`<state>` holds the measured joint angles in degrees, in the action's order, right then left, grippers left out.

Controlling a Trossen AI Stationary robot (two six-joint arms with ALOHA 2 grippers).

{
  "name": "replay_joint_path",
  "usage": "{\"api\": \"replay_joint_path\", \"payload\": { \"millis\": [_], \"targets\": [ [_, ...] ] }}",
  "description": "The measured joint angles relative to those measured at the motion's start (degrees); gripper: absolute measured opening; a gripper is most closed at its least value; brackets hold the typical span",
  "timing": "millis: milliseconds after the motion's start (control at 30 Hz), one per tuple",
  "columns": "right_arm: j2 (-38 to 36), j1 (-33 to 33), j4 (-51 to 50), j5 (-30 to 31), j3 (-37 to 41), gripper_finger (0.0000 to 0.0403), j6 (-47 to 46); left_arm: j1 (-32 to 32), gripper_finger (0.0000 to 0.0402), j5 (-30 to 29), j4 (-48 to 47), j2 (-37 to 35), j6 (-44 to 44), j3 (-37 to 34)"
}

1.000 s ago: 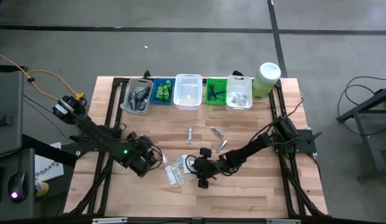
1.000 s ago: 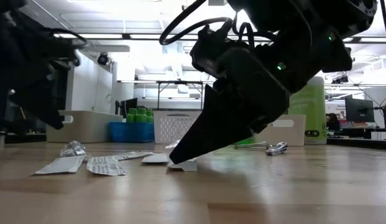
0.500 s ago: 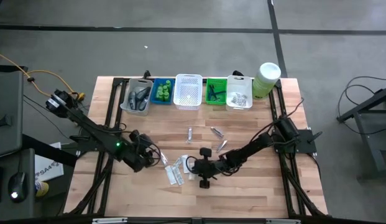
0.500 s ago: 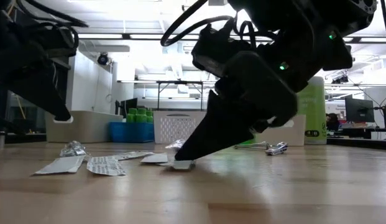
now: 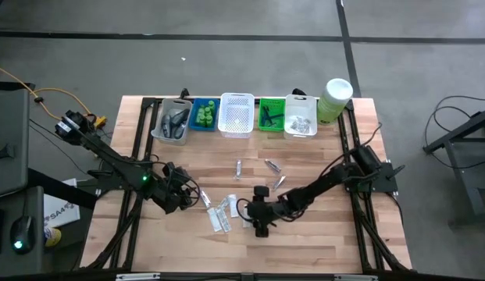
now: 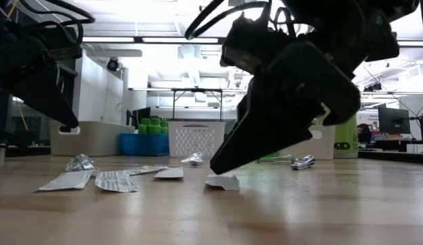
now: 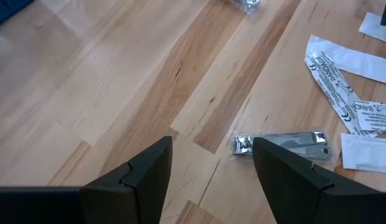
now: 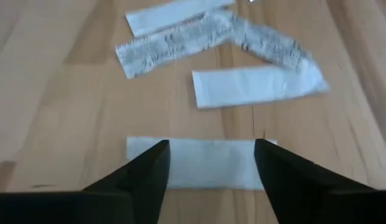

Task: Pick & Place Travel size toiletries
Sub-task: Put the bandage into the right white bin

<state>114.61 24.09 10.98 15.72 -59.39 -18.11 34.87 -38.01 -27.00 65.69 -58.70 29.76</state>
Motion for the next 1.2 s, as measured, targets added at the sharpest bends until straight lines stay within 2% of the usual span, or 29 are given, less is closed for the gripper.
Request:
{"api": "replay_joint_path", "payload": {
  "millis": [233, 500, 767, 933, 1100, 1200],
  "targets": [
    [0.0, 0.8, -4.2, 0.9, -0.2, 0.0251, -4.0, 0.0, 0.0221, 0.1, 0.0, 0.0, 0.2, 0.0],
    [0.0, 0.8, -7.9, 1.1, -0.3, 0.0224, -4.9, 0.0, 0.0221, 0.1, -0.1, 0.0, 0.8, 0.0],
    [-0.1, 0.6, -11.8, 1.5, -0.4, 0.016, -7.4, 0.0, 0.0221, 0.1, 0.0, 0.0, 0.8, 0.0],
    [0.0, 0.5, -11.4, 1.3, -0.3, 0.01, -7.7, 0.0, 0.0221, 0.2, 0.0, 0.0, 0.8, 0.0],
    [-0.2, 0.5, -8.9, 0.4, -0.2, 0.0023, -7.4, 0.0, 0.0221, 0.2, 0.0, 0.0, 0.7, 0.0],
    [-1.1, 0.1, -9.1, 0.0, -0.1, 0.0007, -7.3, 0.0, 0.0221, 0.2, 0.0, 0.0, 0.4, 0.0]
  ]
}}
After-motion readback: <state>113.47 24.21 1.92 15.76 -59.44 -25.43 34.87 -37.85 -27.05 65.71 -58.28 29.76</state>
